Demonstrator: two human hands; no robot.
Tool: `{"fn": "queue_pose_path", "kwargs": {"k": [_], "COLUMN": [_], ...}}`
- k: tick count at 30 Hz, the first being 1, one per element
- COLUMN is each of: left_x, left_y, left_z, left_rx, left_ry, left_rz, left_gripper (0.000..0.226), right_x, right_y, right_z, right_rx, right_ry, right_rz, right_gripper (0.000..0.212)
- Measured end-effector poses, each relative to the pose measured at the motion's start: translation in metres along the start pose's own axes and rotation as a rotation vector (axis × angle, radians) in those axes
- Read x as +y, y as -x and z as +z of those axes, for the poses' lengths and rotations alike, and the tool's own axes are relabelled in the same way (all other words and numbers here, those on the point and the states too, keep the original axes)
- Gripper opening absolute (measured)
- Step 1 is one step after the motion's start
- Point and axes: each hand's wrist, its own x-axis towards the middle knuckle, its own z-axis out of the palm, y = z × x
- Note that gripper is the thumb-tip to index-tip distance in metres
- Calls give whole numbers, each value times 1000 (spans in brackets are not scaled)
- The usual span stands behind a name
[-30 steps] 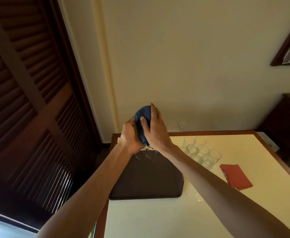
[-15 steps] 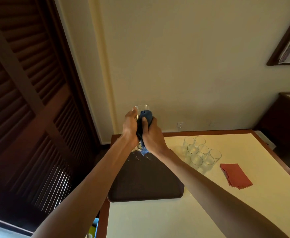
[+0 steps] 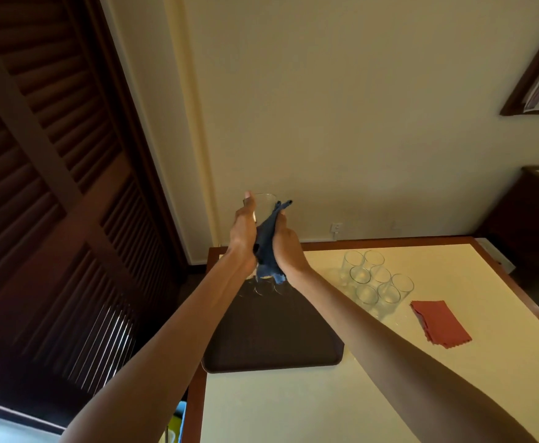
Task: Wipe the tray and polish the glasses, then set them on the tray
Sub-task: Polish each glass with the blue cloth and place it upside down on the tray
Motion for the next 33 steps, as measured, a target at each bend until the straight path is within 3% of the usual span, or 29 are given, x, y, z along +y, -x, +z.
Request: {"fn": "queue_pose_path", "kwargs": {"k": [5,7,10,12,13,15,16,19,22,26,30,33], "left_x": [-1,-6,-11,-10,-9,-14,-18,-3,-2,-11,-14,-9], "left_y": [8,7,9,10,8,-11,-26,-14,-12,-9,-6,-5], "left_z": [3,7,15,22,24,23,19,14,11,15,25,30], "left_rx": [32,20,12,-4,-8,36,51,29,21,-114,-76,-67], "left_ry": [-5,53,34,26,20,-16,-37,-32,-17,53,50,27], "left_rz": [6,6,47,55,56,74,74,26,46,60,85,99], "left_gripper": [67,60,62,78,97,131,135,105,68,56,55,58], "right_x": [9,-1,-15,-19,-21,-15,-13,-2,8,-1,-10,-9], "right_y": [10,2,-21,-33,-32,-31,-26,-10,-2,-9,-36,-43], "right_z": [-5,-7,-19,-19,-17,-10,-10,-11,-11,-16,-26,-22], "right_rx": [53,101,118,50,22,14,1,-54,1,108,103,28], "right_ry": [262,261,130,-115,-232,-238,-190,7,230,195,38,-168], "right_rz": [-377,-408,-277,-106,-42,-10,-3,-26,-273,-558,-265,23], "right_gripper": [47,47,53,57,57,59,58,58,45,37,60,60]}}
